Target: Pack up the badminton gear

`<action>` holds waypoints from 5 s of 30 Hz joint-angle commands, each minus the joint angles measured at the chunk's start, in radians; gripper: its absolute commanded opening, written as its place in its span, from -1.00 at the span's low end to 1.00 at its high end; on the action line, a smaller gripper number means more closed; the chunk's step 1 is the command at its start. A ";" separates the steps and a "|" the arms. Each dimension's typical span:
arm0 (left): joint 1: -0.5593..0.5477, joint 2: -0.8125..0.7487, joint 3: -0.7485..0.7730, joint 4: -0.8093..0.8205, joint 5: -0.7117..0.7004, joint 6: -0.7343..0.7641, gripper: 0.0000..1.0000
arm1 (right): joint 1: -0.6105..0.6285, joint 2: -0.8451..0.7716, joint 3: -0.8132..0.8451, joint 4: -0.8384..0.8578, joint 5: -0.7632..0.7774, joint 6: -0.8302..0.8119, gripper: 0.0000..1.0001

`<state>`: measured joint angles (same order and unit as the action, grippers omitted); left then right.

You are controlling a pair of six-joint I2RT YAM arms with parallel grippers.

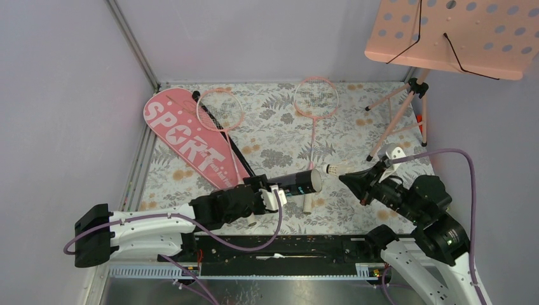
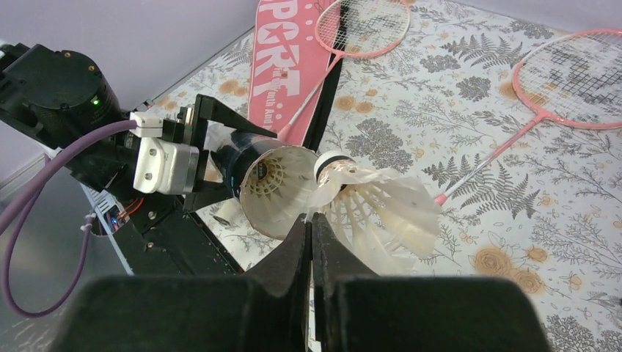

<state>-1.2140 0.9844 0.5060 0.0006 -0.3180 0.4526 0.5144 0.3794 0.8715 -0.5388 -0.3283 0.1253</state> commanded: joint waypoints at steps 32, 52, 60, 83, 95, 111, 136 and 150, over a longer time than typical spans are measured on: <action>0.002 -0.046 0.029 0.094 0.124 0.004 -0.75 | 0.024 0.361 -0.118 0.357 -0.451 0.102 -1.00; 0.002 -0.200 -0.053 0.176 0.153 -0.002 -0.73 | 0.292 0.579 0.012 0.399 -0.245 0.150 -0.89; 0.002 -0.226 -0.067 0.207 0.103 -0.007 -0.75 | 0.292 0.365 0.134 0.177 -0.006 0.113 0.08; 0.003 -0.465 -0.050 0.350 -0.518 -0.355 -0.64 | 0.292 0.119 -0.057 0.034 0.810 0.314 0.99; 0.002 -0.524 -0.070 0.175 -0.453 -0.514 -0.64 | 0.185 0.503 -0.174 -0.145 0.865 0.541 0.99; 0.002 -0.509 -0.081 0.170 -0.440 -0.507 -0.70 | 0.043 0.925 -0.227 0.082 0.641 0.624 0.32; 0.002 -0.503 -0.083 0.180 -0.449 -0.505 -0.74 | 0.045 0.905 -0.306 0.121 0.599 0.644 -0.95; 0.002 -0.488 -0.081 0.168 -0.378 -0.472 -0.74 | 0.045 0.625 -0.237 -0.022 0.666 0.507 -1.00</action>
<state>-1.2095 0.4812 0.4145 0.0994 -0.7502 -0.0490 0.5617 1.1889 0.5831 -0.4713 0.2798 0.7181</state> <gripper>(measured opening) 0.668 0.044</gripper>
